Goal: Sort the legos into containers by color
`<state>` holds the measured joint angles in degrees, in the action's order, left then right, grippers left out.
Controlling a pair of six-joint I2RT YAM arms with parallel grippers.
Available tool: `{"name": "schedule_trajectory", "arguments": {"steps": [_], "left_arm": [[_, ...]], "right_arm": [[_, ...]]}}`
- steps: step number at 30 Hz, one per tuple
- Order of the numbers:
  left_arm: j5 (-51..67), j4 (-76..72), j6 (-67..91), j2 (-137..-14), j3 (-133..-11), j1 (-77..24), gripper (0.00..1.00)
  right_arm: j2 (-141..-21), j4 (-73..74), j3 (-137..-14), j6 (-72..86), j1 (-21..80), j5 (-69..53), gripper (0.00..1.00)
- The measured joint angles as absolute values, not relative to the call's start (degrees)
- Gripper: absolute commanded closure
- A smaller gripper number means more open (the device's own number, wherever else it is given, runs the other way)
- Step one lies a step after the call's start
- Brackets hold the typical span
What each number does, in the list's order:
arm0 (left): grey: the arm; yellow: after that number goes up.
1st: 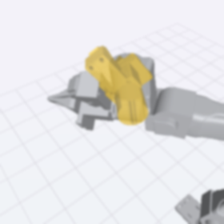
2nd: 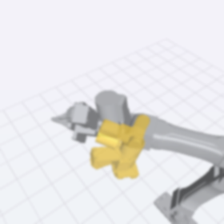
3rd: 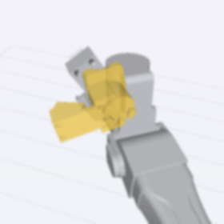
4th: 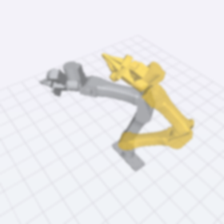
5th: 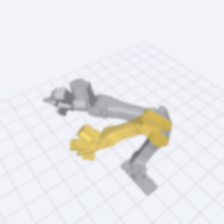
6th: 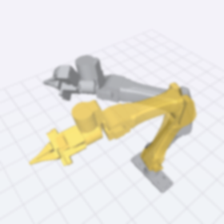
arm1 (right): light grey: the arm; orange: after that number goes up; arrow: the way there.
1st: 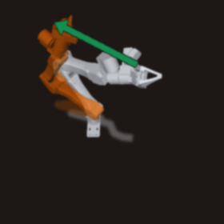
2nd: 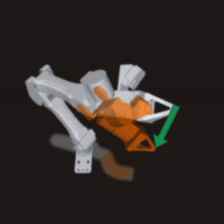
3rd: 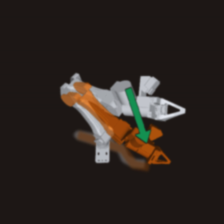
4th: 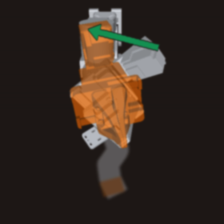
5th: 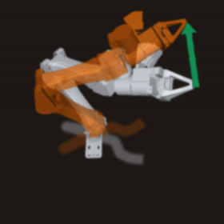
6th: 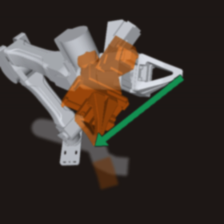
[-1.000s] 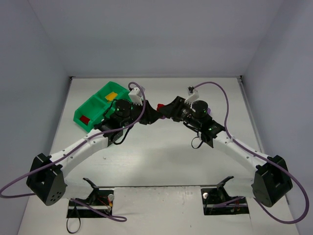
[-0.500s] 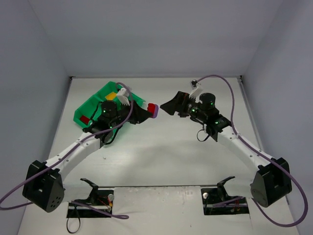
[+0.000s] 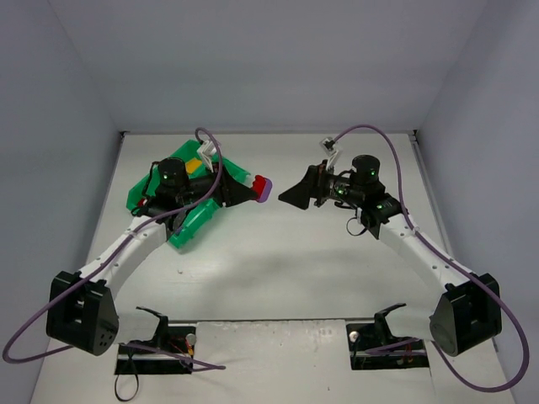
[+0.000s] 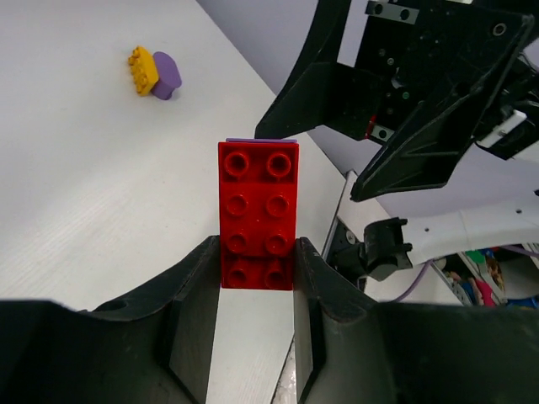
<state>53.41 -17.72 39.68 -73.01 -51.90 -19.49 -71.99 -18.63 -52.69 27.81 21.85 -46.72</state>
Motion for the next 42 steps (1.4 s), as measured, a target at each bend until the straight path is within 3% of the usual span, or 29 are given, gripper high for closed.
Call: {"name": "schedule_trajectory", "arguments": {"steps": [14,26,32,39,42], "left_arm": [[64.62,-15.75,39.03,-75.44,-56.99,-19.07,1.0],[67.24,-14.72,38.04,-76.29,-58.39,-20.84,1.0],[68.23,-14.11,37.74,-76.38,-58.46,-21.1,1.0],[69.45,-13.58,36.21,-77.19,-58.81,-21.04,1.0],[70.13,-13.63,35.99,-77.38,-58.98,-21.04,1.0]], "right_arm": [[-72.14,-21.41,-52.8,25.71,24.1,-56.95,0.18],[-76.23,-23.4,-55.0,25.39,26.37,-57.98,0.26],[-77.36,-24.12,-55.27,25.43,26.72,-58.13,0.39],[-77.69,-25.67,-55.53,26.13,26.83,-60.51,0.86],[-77.69,-25.8,-55.51,26.09,26.79,-61.12,0.95]]}}
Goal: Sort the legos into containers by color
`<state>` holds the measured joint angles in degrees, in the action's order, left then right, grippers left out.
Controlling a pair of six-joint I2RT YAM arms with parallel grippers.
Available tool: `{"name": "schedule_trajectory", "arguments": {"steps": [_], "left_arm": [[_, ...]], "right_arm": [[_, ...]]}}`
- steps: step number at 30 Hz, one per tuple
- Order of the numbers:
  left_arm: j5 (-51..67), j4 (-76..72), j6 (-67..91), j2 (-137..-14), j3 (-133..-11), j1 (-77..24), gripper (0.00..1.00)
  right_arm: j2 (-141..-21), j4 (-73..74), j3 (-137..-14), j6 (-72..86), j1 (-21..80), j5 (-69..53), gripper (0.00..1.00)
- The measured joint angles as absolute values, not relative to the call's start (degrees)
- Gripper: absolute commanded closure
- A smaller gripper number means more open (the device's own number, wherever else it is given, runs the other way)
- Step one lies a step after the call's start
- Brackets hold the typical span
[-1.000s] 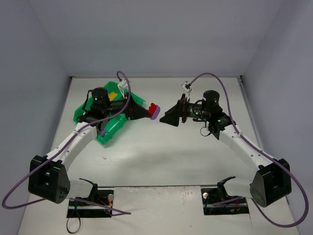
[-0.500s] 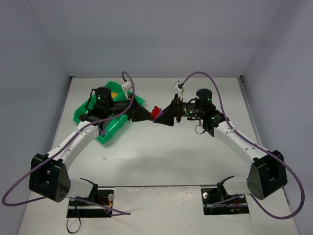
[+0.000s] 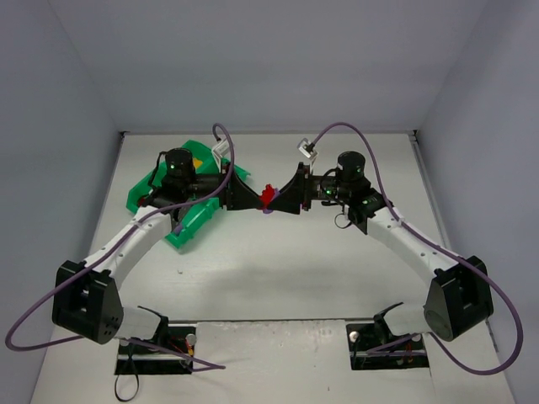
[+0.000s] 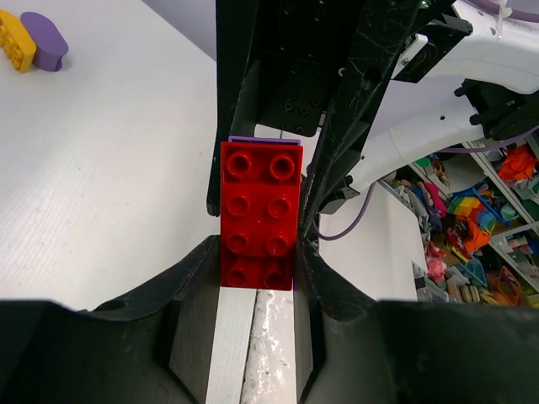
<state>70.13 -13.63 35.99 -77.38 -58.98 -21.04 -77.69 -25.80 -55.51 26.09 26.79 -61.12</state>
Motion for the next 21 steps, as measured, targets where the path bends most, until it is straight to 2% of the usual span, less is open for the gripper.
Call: {"name": "schedule_trajectory", "arguments": {"steps": [7,15,21], "left_arm": [[71.53,-14.11,35.99,-79.0,-60.03,-20.88,1.0],[72.47,-16.21,37.12,-79.99,-59.99,-20.25,1.0],[72.14,-21.34,40.62,-79.37,-59.96,-17.08,1.0]], "right_arm": [[-77.67,-26.76,-54.68,25.89,25.91,-62.35,1.0],[-77.12,-29.08,-52.21,25.74,24.69,-63.99,1.0],[-76.77,-25.54,-49.69,23.05,24.16,-65.69,1.0]]}}
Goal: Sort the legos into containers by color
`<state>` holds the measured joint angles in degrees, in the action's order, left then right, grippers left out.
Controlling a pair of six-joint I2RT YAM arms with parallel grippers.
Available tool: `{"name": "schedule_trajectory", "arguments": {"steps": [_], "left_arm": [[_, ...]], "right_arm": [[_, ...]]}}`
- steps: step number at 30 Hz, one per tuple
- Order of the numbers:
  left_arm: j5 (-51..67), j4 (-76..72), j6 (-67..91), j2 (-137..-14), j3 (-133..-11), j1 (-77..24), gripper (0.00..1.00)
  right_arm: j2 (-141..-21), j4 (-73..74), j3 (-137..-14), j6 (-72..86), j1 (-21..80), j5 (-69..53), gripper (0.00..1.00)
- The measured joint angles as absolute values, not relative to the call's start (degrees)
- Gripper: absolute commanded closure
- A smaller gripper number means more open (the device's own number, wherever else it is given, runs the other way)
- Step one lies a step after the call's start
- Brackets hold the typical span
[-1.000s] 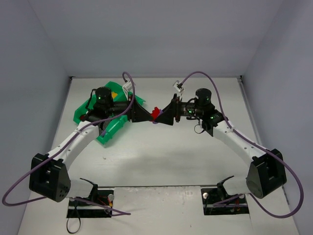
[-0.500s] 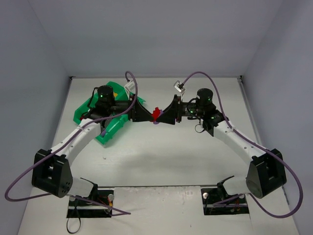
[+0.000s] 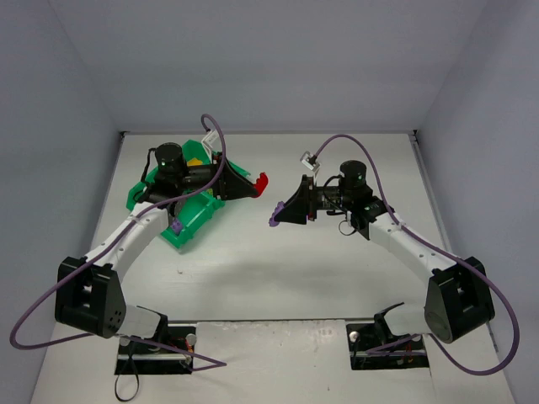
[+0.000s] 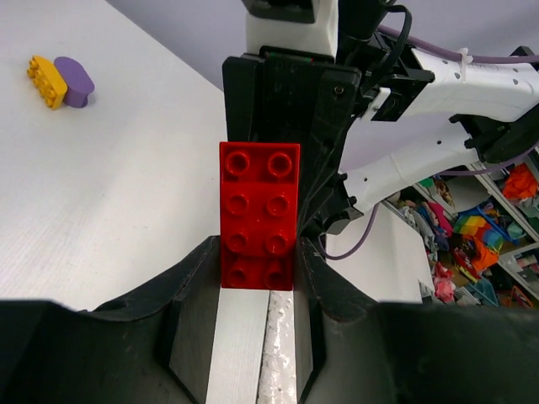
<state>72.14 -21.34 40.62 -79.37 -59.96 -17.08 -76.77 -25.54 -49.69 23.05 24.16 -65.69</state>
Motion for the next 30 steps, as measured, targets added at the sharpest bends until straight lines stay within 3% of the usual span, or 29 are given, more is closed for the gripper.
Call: {"name": "schedule_trajectory", "arguments": {"steps": [6,10,14,19,24,30], "left_arm": [[71.61,-22.72,41.39,-78.15,-58.63,-15.62,1.0],[66.83,-17.04,39.42,-74.59,-57.01,-7.57,1.0],[52.8,-0.47,32.03,-72.01,-60.62,0.34,1.0],[30.0,17.54,24.64,-72.12,-69.28,2.07,1.0],[14.02,25.15,20.67,-74.87,-73.84,4.78,1.0],[4.86,28.42,18.37,-82.52,-74.48,6.96,1.0]], "right_arm": [[-76.77,-24.16,-49.36,21.91,23.97,-66.11,1.0],[-76.77,-22.65,-49.36,21.02,23.97,-65.87,1.0],[-76.75,-21.21,-49.36,20.6,23.97,-64.58,1.0],[-76.71,-17.89,-49.84,19.18,23.97,-61.67,1.0],[-76.71,-16.12,-50.76,18.13,23.97,-59.18,1.0],[-76.71,-15.27,-50.92,17.65,23.97,-57.25,1.0]]}}
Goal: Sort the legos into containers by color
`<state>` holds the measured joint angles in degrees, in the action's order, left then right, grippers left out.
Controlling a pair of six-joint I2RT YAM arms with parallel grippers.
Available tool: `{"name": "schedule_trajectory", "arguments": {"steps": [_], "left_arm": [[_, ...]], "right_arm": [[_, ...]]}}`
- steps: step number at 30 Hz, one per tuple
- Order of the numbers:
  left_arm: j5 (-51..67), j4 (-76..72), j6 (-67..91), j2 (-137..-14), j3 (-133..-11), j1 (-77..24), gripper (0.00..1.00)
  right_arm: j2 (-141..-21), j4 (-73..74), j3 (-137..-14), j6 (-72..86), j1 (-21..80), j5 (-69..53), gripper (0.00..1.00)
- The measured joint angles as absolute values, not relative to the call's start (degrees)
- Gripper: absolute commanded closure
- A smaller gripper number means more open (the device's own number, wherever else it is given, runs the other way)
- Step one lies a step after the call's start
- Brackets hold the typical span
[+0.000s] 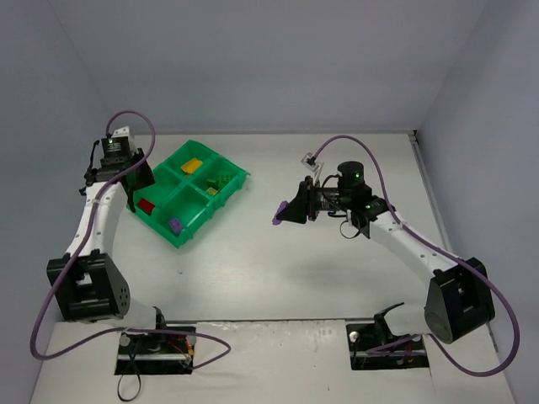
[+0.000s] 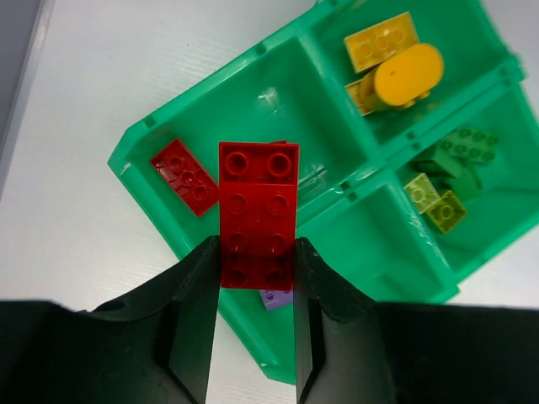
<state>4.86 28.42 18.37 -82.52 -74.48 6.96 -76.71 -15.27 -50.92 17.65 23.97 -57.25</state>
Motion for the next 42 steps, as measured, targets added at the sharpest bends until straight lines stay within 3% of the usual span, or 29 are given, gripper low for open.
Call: {"name": "schedule_trajectory", "arguments": {"steps": [6,15,21,27,33,42], "left_arm": [[2.42,28.1,17.12,-88.27,-74.46,6.98,0.87],[1.91,25.56,16.56,-92.84,-75.55,6.98,0.53],[1.89,24.88,16.73,-93.23,-75.55,6.98,0.38],[2.74,25.85,18.04,-91.31,-75.55,6.98,0.31],[3.64,32.6,20.27,-80.16,-78.17,6.7,0.24],[4.51,44.1,20.34,-63.66,-81.65,2.44,0.23]], "right_arm": [[-76.69,-14.83,-50.92,17.43,23.97,-56.16,1.0],[-76.73,-12.67,-52.56,16.43,24.73,-53.98,1.0],[-78.46,-12.03,-57.04,15.73,27.0,-52.4,1.0],[-86.21,-10.83,-64.88,14.5,32.25,-49.15,0.99],[-99.46,-10.07,-79.15,13.34,37.32,-45.01,0.97],[-118.5,-9.67,-99.72,12.69,42.89,-39.09,0.88]]}}
